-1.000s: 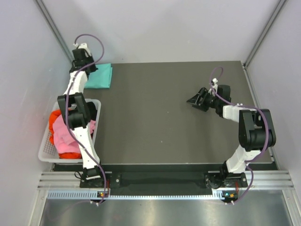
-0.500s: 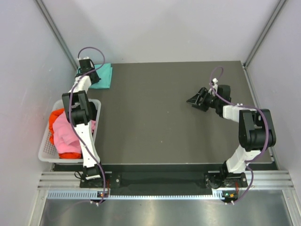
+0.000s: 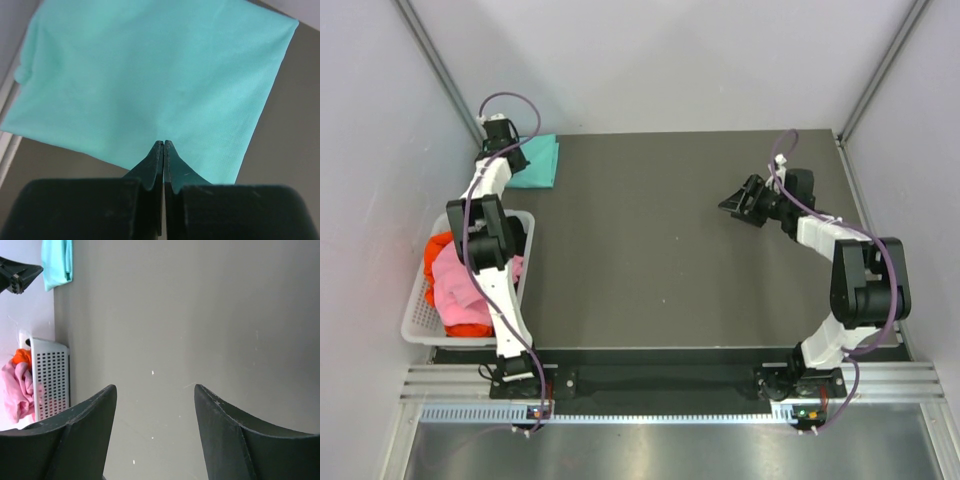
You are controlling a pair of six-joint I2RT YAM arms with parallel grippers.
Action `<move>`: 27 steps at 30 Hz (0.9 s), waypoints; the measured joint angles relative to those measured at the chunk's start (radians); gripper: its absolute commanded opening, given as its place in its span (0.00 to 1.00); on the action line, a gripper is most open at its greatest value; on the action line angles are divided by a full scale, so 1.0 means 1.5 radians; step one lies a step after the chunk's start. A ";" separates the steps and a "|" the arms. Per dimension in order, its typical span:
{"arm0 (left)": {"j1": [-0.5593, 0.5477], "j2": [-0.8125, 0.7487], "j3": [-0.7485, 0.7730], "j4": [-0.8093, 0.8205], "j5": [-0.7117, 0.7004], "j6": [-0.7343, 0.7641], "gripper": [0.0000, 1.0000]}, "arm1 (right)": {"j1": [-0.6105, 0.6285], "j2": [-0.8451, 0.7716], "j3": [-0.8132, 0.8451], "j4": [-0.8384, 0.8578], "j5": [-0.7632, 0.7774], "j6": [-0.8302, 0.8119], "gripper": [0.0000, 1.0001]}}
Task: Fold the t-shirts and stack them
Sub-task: Neatly place the folded tshirt to the corner, then reset both grippers
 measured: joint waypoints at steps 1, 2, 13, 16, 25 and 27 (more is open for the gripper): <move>0.002 -0.007 -0.005 0.003 -0.001 0.000 0.00 | 0.001 -0.007 0.000 -0.002 0.002 0.000 0.64; 0.004 -0.011 -0.008 0.006 -0.002 0.001 0.00 | 0.003 -0.014 0.000 -0.004 0.002 0.000 0.64; 0.017 0.026 -0.012 0.013 -0.017 0.000 0.00 | 0.007 -0.021 0.000 -0.009 0.003 0.000 0.64; 0.017 0.047 -0.010 0.006 -0.017 0.000 0.00 | 0.007 -0.021 0.000 -0.011 0.003 -0.004 0.64; 0.016 0.021 0.060 -0.091 0.005 0.005 0.00 | 0.008 -0.059 0.000 -0.073 0.021 -0.020 0.64; 0.013 -0.018 0.059 -0.127 0.017 0.016 0.00 | 0.011 -0.088 0.000 -0.096 0.029 -0.026 0.65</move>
